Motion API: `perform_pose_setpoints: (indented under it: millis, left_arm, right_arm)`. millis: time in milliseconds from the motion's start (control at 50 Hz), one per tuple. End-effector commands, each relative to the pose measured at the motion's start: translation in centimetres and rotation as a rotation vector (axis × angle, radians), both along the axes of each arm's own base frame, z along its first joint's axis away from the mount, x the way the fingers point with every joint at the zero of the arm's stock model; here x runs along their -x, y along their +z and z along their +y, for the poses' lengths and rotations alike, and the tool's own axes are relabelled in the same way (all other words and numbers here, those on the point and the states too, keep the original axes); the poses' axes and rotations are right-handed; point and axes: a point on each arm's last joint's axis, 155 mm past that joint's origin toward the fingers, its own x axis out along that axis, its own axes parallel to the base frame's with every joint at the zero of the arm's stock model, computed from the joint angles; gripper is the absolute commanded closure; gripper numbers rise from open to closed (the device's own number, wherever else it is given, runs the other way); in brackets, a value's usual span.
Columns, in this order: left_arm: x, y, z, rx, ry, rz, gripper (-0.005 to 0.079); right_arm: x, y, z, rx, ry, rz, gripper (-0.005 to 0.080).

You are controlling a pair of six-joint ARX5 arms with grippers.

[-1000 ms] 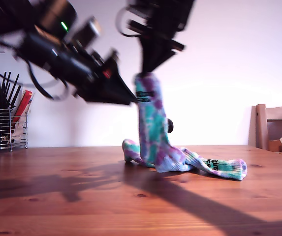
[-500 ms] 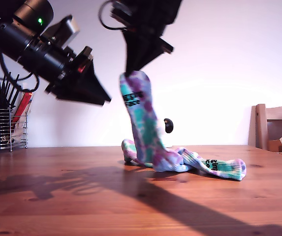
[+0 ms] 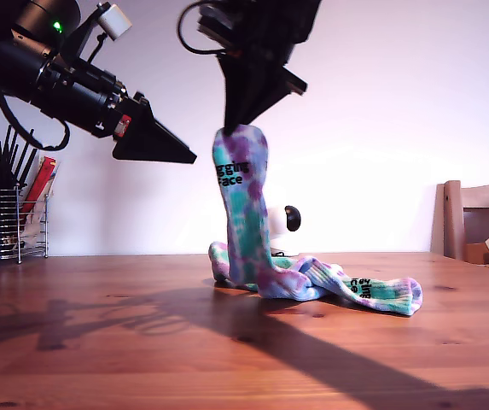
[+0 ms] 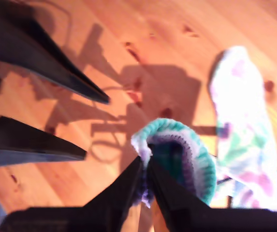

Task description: Fold the socks in front of you. After folding them, place them to the left side.

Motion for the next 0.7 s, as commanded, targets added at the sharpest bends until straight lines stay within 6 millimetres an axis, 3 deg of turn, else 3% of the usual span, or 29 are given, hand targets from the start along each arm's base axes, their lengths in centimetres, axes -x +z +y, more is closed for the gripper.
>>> perform_pose_setpoints:
  millis: [0,460,680]
  left_arm:
    - [0.3,0.7,-0.6,0.002,-0.030,-0.052,0.0290]
    - [0.1,4.2,-1.9,0.045,-0.081,-0.128,0.0296]
    - [0.8,4.4,-2.6,0.026,-0.108,-0.087,0.0298]
  right_arm:
    - [0.2,-0.3,0.3,0.000,0.013,0.006,0.0764]
    - [1.5,-0.5,0.5,-0.013,0.051,0.056,0.0764]
    - [2.3,-0.4,1.3,-0.028,0.075,0.069,0.0764]
